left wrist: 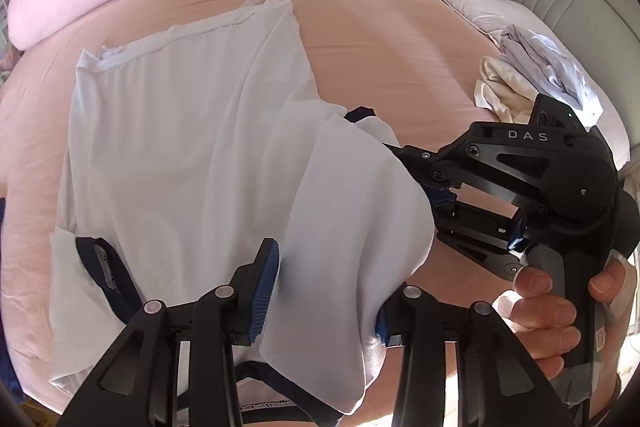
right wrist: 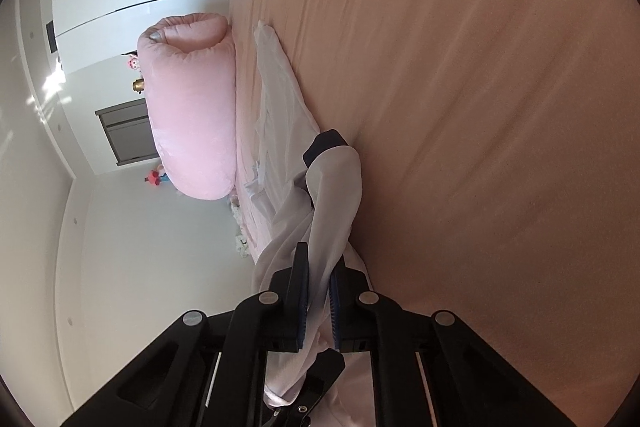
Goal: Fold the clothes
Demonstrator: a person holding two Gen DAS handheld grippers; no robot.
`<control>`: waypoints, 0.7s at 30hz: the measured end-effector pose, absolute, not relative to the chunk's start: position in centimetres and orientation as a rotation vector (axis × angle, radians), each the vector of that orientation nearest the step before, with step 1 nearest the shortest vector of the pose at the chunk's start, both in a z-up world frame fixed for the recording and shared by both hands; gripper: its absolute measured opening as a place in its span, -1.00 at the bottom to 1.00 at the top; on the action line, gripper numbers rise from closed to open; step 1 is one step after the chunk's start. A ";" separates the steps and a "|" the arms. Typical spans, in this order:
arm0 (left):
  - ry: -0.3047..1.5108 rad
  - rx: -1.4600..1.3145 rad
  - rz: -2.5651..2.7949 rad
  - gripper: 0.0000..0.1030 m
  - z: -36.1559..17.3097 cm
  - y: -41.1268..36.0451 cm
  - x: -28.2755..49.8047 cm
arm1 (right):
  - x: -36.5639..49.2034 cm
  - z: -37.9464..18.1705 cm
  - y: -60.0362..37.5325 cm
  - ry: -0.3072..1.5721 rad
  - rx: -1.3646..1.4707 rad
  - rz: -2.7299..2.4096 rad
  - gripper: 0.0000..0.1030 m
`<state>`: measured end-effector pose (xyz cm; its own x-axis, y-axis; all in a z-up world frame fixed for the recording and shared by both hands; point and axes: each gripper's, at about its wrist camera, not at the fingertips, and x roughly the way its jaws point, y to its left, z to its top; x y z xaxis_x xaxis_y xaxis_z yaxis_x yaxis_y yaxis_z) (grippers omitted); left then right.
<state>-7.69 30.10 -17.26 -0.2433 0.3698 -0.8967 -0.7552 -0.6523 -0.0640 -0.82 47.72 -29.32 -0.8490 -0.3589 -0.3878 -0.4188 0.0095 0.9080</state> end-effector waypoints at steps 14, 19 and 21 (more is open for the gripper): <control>0.758 -1.036 1.841 -0.10 -14.4 32.3 -3.7 | 0.0 -28.9 48.2 2.180 -0.923 2.028 -0.78; 0.710 -1.070 1.836 -0.10 -13.9 32.2 -4.5 | -0.2 -28.2 48.3 2.155 -0.923 2.091 -0.79; 0.708 -1.069 1.836 -0.10 -13.9 32.5 -4.7 | -0.4 -27.6 48.2 2.129 -0.931 2.137 -0.79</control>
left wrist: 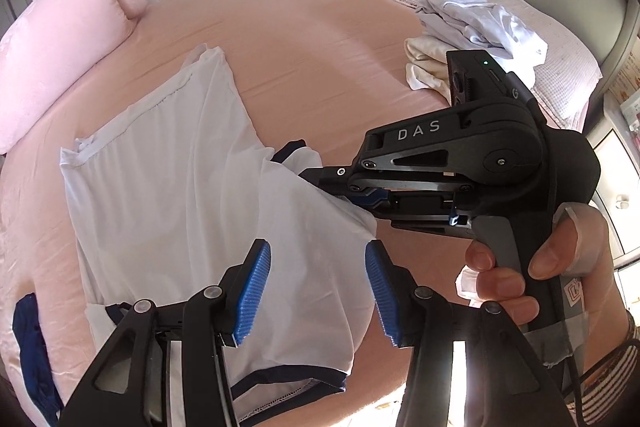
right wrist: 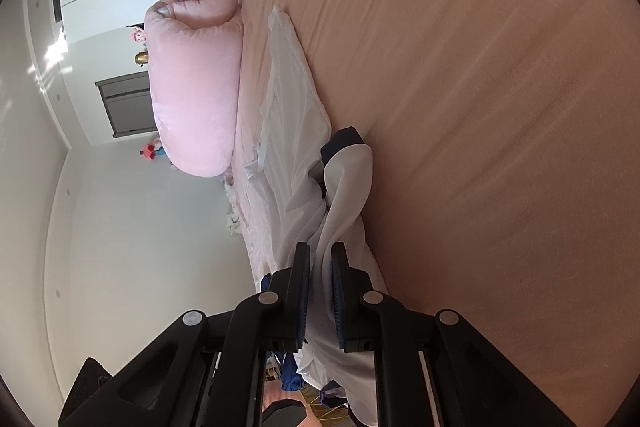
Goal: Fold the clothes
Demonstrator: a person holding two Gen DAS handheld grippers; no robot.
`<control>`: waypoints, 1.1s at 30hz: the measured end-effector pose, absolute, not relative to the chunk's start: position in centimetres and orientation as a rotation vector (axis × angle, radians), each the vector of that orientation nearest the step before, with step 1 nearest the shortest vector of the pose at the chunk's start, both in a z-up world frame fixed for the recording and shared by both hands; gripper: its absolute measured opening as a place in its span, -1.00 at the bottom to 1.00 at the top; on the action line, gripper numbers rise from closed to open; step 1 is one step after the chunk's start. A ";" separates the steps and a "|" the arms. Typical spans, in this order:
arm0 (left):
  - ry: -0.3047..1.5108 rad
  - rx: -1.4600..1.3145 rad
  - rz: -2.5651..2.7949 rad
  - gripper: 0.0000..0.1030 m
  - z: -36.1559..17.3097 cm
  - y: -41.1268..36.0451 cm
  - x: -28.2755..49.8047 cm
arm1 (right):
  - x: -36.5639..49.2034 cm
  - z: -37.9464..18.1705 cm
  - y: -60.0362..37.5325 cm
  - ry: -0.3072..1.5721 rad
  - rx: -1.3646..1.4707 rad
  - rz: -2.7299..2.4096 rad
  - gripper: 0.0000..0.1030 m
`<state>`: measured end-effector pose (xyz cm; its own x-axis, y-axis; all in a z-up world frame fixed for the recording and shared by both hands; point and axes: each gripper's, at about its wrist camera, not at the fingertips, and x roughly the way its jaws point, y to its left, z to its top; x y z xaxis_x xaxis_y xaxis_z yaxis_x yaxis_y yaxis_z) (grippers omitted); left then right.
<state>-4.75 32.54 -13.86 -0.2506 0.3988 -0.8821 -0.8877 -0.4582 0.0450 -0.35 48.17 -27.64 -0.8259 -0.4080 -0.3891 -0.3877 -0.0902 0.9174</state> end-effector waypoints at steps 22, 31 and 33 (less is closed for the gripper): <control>0.898 -0.950 1.944 -0.09 -17.2 38.5 -3.1 | 2.5 -25.8 49.7 -2.043 0.834 -2.283 -0.79; 0.903 -0.988 1.858 -0.08 -18.9 39.7 -3.2 | 3.6 -26.3 50.1 -2.111 0.781 -2.225 -0.79; 0.870 -1.003 1.838 -0.08 -19.5 39.4 -3.7 | 3.7 -26.3 50.1 -2.112 0.786 -2.225 -0.79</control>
<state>-3.70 39.44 -19.48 -0.3201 0.3435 -0.8829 -0.9006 -0.3995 0.1711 3.68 50.05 -26.25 -0.8764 -0.3136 -0.3654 -0.3486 -0.1103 0.9308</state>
